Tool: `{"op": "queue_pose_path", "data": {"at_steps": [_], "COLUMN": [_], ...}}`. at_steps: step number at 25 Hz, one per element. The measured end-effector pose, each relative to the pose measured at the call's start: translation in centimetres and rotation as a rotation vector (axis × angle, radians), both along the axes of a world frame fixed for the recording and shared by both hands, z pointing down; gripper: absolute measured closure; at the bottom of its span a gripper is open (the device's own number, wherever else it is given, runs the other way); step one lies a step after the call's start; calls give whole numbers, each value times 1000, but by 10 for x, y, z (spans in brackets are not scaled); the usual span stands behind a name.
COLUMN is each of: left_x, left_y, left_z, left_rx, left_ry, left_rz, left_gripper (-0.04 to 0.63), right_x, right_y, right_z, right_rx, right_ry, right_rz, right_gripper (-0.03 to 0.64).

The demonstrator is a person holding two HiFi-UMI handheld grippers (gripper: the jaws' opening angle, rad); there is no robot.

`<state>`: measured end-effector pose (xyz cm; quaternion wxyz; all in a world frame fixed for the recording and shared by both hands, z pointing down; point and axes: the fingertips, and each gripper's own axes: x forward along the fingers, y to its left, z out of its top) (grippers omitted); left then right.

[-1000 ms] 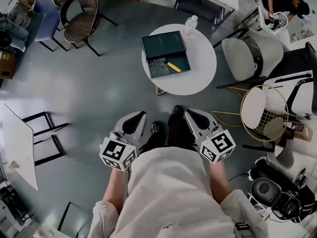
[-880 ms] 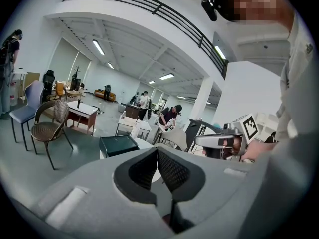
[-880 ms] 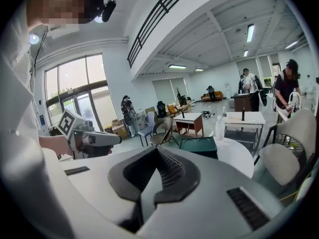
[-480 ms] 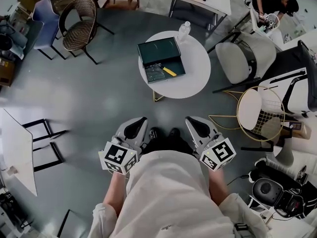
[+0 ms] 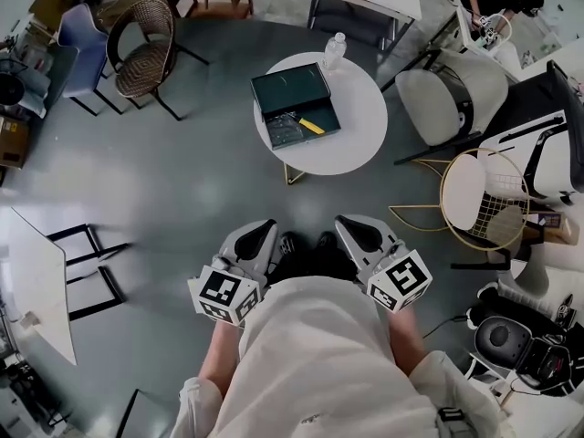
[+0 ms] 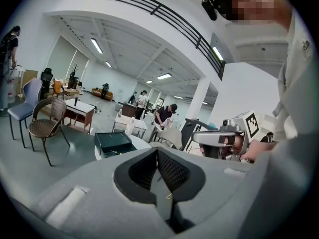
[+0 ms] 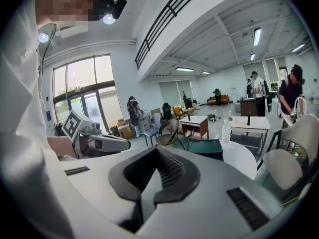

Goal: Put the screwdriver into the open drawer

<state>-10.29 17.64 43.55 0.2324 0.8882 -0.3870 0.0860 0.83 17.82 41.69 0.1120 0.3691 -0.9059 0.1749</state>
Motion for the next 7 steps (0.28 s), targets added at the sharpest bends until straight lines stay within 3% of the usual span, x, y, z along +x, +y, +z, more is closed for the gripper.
{"op": "queue_pose_path", "data": {"at_steps": [7], "left_x": [2], "left_y": [-2], "left_z": [-3], "left_rx": [14], "left_ry": [-4], "left_rz": [5], "left_gripper": [583], "right_x": [4], "right_y": [0], "right_z": [-4], "right_rx": [13], "right_ry": [12], "right_rz": [2], "right_gripper": [612]}}
